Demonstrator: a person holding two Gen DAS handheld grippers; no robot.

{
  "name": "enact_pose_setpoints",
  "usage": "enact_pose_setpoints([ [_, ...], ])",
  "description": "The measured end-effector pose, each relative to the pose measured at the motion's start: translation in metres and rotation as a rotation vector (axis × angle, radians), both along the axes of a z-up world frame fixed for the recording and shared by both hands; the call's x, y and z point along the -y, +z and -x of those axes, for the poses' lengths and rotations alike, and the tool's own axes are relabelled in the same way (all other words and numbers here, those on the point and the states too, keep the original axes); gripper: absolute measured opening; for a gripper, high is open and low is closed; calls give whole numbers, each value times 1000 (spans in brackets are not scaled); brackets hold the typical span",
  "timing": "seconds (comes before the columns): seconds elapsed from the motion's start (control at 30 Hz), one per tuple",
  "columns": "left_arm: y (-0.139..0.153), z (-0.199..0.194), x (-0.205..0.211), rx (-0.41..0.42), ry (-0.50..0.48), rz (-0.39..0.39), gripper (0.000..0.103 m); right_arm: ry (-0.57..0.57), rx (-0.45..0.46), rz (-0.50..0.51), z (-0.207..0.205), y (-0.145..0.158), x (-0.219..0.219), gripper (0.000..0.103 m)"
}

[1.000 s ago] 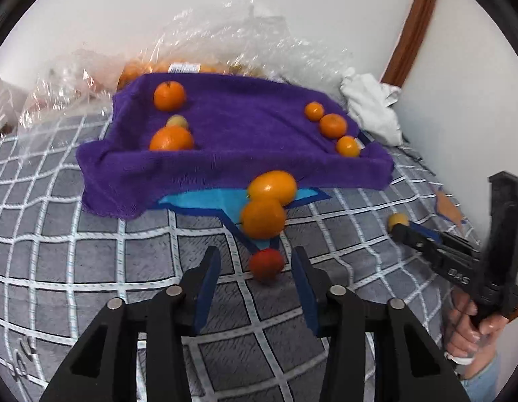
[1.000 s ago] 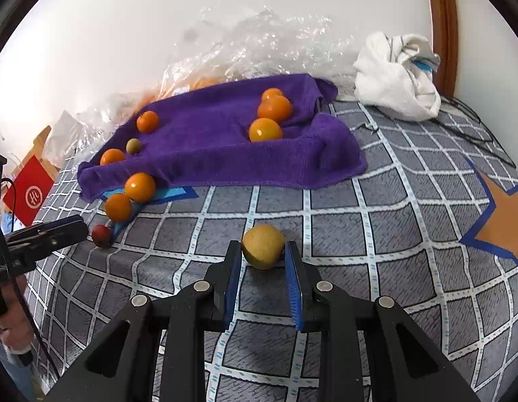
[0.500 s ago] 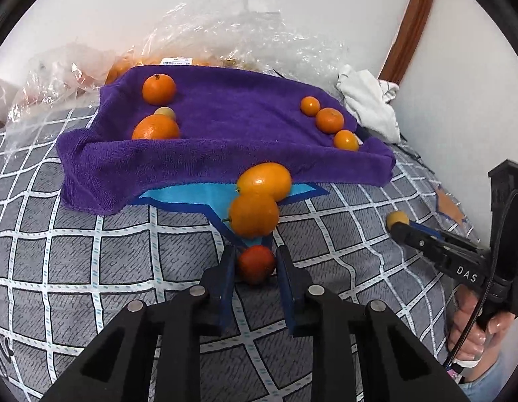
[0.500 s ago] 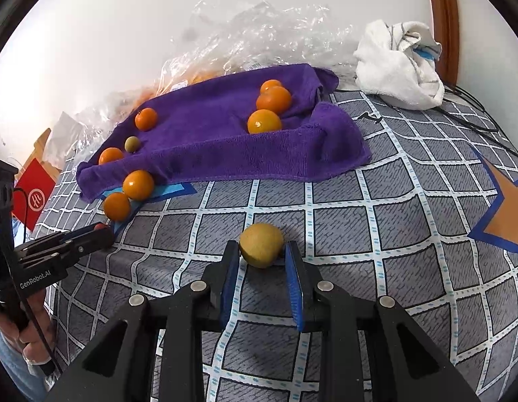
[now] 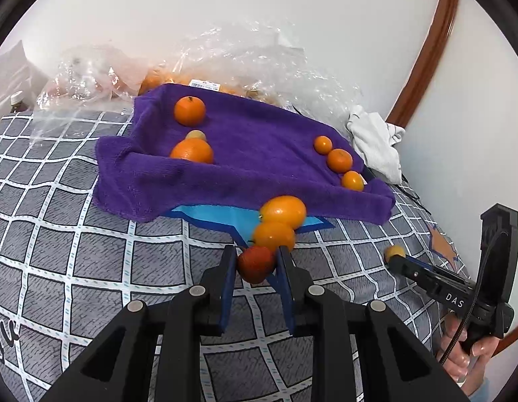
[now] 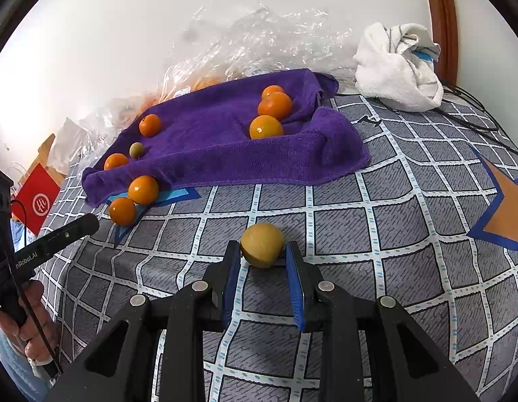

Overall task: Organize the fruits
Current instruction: 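Lift and carry the yellow and red fruits over the purple towel with both tools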

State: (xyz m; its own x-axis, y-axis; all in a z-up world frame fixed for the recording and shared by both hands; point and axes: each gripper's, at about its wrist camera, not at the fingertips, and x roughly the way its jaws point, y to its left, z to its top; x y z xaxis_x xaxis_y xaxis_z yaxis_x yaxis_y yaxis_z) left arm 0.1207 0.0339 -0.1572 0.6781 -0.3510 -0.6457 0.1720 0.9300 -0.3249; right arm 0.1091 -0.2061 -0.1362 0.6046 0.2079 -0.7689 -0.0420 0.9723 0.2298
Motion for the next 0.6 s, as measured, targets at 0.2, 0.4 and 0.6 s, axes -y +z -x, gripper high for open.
enact_pose_setpoints([
  [0.2,2,3,0,19,2,4,23,1,10,-16,2,2,1,28],
  [0.4,2,4,-2,26,14,10,23,-5,18,-34,3,3,3,28],
  [0.6,6,7,-4,55,26,6,23,-10,21,-35,3,4,4,28],
])
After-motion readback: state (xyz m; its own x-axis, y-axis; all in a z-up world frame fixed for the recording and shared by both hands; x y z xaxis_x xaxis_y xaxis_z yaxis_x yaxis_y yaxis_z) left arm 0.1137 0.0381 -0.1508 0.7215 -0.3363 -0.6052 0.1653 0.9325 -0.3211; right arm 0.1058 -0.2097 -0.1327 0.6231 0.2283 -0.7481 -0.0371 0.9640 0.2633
